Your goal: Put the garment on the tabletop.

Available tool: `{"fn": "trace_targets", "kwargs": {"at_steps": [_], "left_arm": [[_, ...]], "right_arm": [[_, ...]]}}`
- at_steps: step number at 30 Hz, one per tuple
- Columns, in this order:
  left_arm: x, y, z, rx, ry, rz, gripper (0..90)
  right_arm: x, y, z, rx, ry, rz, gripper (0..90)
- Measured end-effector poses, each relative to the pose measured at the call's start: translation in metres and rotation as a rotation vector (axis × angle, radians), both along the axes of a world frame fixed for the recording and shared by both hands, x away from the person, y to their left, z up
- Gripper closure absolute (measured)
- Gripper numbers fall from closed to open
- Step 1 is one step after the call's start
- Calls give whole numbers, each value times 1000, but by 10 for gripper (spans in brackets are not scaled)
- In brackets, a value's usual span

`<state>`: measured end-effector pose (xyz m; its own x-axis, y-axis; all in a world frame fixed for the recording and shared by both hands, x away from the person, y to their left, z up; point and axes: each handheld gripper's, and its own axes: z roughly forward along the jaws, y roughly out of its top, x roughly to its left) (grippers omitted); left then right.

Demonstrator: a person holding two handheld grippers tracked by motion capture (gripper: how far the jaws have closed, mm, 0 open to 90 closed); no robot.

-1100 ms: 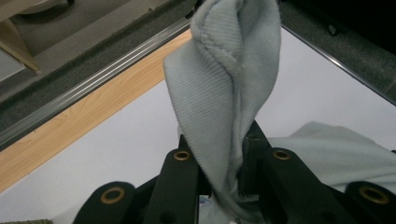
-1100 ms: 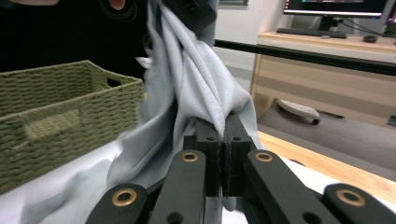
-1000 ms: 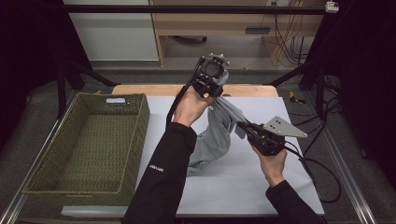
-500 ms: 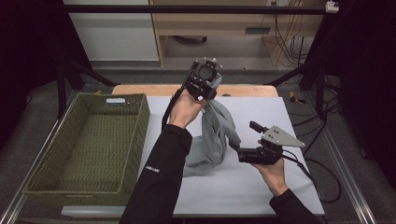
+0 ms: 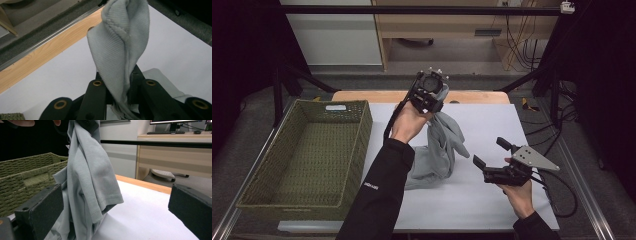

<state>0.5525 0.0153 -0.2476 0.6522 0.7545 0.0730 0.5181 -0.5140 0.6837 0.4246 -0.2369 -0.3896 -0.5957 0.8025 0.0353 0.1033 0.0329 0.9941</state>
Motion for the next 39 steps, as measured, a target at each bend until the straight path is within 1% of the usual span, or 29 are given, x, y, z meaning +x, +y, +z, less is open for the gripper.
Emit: {"fn": "trace_targets", "kwargs": {"at_steps": [1, 2, 3, 4, 5, 6, 7, 9, 11, 12, 13, 14, 15, 17, 19, 20, 22, 23, 24, 25, 26, 27, 28, 29, 30, 31, 34, 37, 39], "left_arm": [[-1, 0, 0, 1, -1, -5, 794], [-4, -2, -3, -7, -5, -19, 794], [-5, -2, -5, -10, -5, -23, 794], [-5, -2, -5, -10, -5, -23, 794], [-6, -2, -8, -9, -4, -28, 794], [-8, -3, -12, -8, -2, -38, 794], [-10, -3, -15, -11, -1, -47, 794], [-12, -4, -17, -13, 1, -52, 794], [-14, -4, -22, -6, 6, -68, 794], [-15, -5, -24, -4, 5, -69, 794], [-15, -5, -26, -3, 8, -72, 794], [-16, -6, -30, 1, 10, -78, 794], [-17, -6, -33, -1, 13, -83, 794], [-20, -5, -43, -19, 15, -87, 793], [-21, -5, -46, -20, 16, -92, 793], [-25, -5, -56, -7, 15, -99, 793], [-26, -5, -59, -3, 14, -103, 793], [-27, -4, -62, 9, 22, -114, 793], [-30, -4, -71, -8, 22, -114, 792], [-31, -3, -76, -16, 28, -115, 792], [-31, -3, -76, -16, 28, -115, 791], [-33, -2, -84, -19, 33, -121, 791], [-33, -2, -84, -19, 33, -121, 790], [-34, -1, -88, -26, 35, -120, 789], [-37, 0, -98, -11, 38, -123, 788], [-37, 0, -98, -11, 38, -123, 786], [-39, 2, -115, -21, 59, -133, 784], [-40, 2, -122, -21, 70, -131, 782], [-41, 3, -127, -6, 79, -137, 771]], "right_arm": [[-1, -2, -1, -6, 1, 0, 4], [-3, -3, -2, 6, 1, 3, 4], [-3, -5, -4, -10, -6, 3, 4], [-3, -5, -4, -10, -6, 3, 4], [-5, -5, -4, 2, 7, -2, 4], [-6, -8, -8, -11, -20, 0, 4], [-8, -9, -8, -8, -4, -4, 4], [-8, -10, -11, -11, -17, -7, 4], [-10, -12, -13, -18, -3, -13, 3], [-11, -14, -17, -6, 7, -17, 3], [-12, -15, -18, -12, 8, -20, 4], [-13, -15, -19, 4, 11, -19, 3], [-13, -17, -21, -9, 4, -20, 4], [-14, -18, -22, -6, 13, -21, 3], [-14, -20, -24, -16, 6, -22, 3], [-14, -20, -25, -14, 8, -22, 3], [-15, -19, -26, -14, 10, -23, 3], [-15, -19, -26, -14, 10, -23, 3], [-17, -18, -27, 5, 37, -18, 4], [-16, -19, -28, -9, 24, -22, 4], [-17, -19, -29, -22, 24, -29, 3], [-17, -20, -29, -18, 18, -27, 3], [-17, -20, -30, -15, 16, -28, 3], [-17, -20, -30, -15, 16, -28, 3], [-17, -20, -31, -1, 24, -30, 3], [-17, -20, -31, -1, 24, -30, 3], [-16, -20, -33, -14, 28, -27, 3], [-16, -20, -34, -15, 30, -26, 3], [-16, -20, -34, -9, 35, -28, 3]]}}
